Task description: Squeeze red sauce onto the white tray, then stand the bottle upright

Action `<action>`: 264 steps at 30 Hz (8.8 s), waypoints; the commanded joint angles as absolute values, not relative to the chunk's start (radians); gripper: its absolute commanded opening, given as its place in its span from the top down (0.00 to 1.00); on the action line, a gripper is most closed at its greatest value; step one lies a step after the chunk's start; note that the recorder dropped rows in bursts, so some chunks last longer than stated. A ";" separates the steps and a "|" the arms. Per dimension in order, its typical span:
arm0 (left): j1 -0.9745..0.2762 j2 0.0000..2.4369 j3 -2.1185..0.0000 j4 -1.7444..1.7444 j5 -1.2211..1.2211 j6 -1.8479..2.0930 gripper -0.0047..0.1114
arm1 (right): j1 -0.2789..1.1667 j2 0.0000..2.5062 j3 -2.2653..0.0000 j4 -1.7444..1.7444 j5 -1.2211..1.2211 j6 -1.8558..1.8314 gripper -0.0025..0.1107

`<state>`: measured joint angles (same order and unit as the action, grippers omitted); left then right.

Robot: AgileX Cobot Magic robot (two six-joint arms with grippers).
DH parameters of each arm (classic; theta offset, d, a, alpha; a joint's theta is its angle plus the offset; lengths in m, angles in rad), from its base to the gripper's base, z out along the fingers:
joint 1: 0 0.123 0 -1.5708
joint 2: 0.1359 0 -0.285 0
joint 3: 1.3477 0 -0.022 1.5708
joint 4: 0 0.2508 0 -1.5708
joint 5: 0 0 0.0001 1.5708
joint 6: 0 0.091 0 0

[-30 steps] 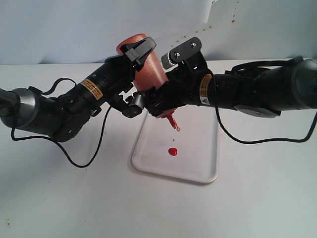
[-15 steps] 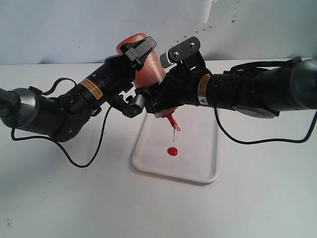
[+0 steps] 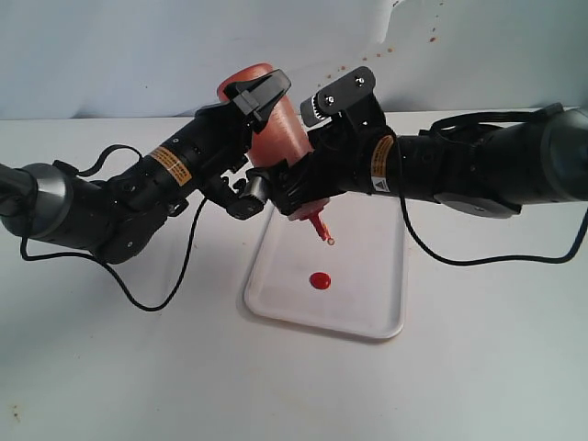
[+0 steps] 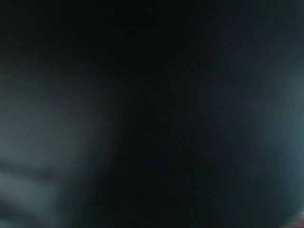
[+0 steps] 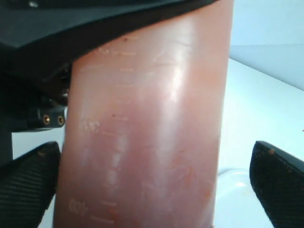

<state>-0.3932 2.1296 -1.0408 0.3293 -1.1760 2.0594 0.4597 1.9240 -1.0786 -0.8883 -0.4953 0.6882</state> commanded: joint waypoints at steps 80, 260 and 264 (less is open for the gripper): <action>-0.400 2.108 -1.050 -0.078 -1.221 1.804 0.96 | 0.467 1.727 -1.085 -0.943 -0.096 0.628 0.98; 0.094 2.236 -0.659 1.133 -1.221 -0.181 0.27 | 0.467 1.764 -1.085 -0.932 -0.283 0.636 0.98; 0.094 2.236 -0.659 1.133 -1.221 -0.181 0.27 | 0.467 1.764 -1.085 -0.932 -0.283 0.636 0.98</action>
<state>0.0924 2.2320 -0.6531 1.1440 -1.2045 -0.1716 0.4654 1.7646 -1.0786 -0.9330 -0.2690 0.6379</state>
